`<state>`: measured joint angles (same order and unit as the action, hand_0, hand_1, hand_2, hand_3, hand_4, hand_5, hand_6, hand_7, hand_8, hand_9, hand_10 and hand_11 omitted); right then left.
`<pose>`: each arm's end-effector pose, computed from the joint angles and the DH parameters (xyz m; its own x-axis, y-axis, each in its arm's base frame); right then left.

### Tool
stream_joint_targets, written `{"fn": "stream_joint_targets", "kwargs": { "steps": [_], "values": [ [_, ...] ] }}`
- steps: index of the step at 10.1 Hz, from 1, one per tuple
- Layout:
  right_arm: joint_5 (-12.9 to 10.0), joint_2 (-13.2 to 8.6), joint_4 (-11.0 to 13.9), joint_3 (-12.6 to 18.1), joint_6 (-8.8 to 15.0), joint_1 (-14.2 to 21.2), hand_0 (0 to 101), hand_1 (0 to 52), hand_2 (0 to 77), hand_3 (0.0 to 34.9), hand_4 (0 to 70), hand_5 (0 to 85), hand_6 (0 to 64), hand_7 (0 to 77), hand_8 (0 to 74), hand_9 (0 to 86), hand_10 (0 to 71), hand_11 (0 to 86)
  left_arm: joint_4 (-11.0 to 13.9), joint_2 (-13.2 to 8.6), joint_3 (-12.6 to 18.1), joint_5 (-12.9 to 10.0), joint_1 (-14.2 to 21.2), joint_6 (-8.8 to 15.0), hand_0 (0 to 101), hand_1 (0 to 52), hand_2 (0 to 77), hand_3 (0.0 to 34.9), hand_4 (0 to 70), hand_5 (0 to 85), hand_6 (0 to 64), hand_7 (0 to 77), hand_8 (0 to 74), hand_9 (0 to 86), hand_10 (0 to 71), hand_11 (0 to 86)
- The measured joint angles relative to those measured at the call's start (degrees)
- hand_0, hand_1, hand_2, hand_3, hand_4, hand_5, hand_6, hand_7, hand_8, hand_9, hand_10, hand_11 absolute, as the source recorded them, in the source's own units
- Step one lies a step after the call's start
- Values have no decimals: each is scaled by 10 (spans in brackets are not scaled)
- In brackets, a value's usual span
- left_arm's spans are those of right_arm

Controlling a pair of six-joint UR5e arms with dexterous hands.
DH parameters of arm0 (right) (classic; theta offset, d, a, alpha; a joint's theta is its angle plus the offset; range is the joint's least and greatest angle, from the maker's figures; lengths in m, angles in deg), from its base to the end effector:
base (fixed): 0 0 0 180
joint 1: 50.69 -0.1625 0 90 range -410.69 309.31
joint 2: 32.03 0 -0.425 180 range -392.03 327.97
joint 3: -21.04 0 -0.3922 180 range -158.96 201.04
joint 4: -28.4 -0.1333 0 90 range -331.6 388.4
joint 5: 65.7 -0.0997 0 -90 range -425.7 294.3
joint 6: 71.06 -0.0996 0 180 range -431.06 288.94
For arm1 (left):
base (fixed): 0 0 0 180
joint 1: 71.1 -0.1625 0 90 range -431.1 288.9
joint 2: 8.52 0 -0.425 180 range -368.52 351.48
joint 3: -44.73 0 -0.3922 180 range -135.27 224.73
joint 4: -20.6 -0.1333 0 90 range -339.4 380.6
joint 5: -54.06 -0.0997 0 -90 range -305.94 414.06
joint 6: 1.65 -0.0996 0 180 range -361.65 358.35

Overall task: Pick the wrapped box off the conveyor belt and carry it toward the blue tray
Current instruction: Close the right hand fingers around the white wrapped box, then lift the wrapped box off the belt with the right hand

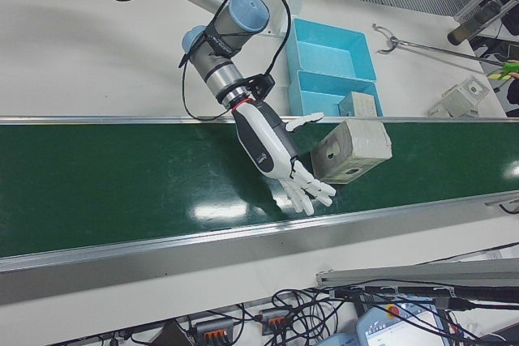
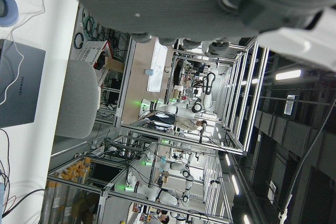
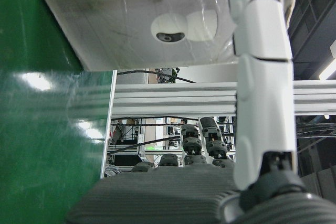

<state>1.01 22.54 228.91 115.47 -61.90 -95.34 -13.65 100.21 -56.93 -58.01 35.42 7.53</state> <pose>-0.3530 -0.5914 0.3212 -0.9368 0.3492 0.0209 0.0877 0.2922 -0.9523 -0.2512 -0.5098 0.4723 -0.9793 -0.0844 0.1841 -0.1776 -0.0790 -0.9809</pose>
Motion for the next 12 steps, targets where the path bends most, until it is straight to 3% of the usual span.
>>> {"fn": "stream_joint_targets", "kwargs": {
  "steps": [7, 8, 9, 10, 11, 12],
  "values": [
    [0, -2, 0, -15, 0, 4, 497, 185, 104, 0, 87, 142, 27, 44, 5, 11, 0, 5, 0, 0, 0, 0, 0, 0, 0, 0, 11, 0, 0, 11, 5, 5, 5, 5, 5, 5],
    [-1, -3, 0, -20, -1, 4, 512, 207, 196, 0, 115, 311, 87, 120, 22, 11, 0, 11, 0, 0, 0, 0, 0, 0, 0, 0, 11, 0, 0, 11, 5, 5, 5, 5, 5, 5],
    [-1, -4, 0, -27, -1, 4, 532, 218, 240, 0, 125, 398, 147, 196, 71, 11, 0, 5, 0, 0, 0, 0, 0, 0, 0, 0, 5, 0, 0, 11, 5, 5, 5, 5, 5, 5],
    [-1, -7, 1, -33, -2, 4, 537, 169, 289, 4, 158, 491, 251, 305, 245, 136, 136, 16, 0, 0, 0, 0, 0, 0, 0, 0, 11, 0, 0, 11, 5, 5, 5, 5, 5, 5],
    [-1, -10, 2, -37, -2, 3, 558, 131, 311, 0, 175, 529, 278, 322, 338, 235, 229, 114, 0, 0, 0, 0, 0, 0, 0, 0, 11, 0, 0, 11, 5, 5, 5, 5, 5, 5],
    [0, -14, 3, -37, -2, 0, 558, 131, 311, 0, 175, 529, 278, 322, 338, 235, 229, 114, 0, 0, 0, 0, 0, 0, 0, 0, 11, 0, 0, 11, 5, 5, 5, 5, 5, 5]
  ]
}}
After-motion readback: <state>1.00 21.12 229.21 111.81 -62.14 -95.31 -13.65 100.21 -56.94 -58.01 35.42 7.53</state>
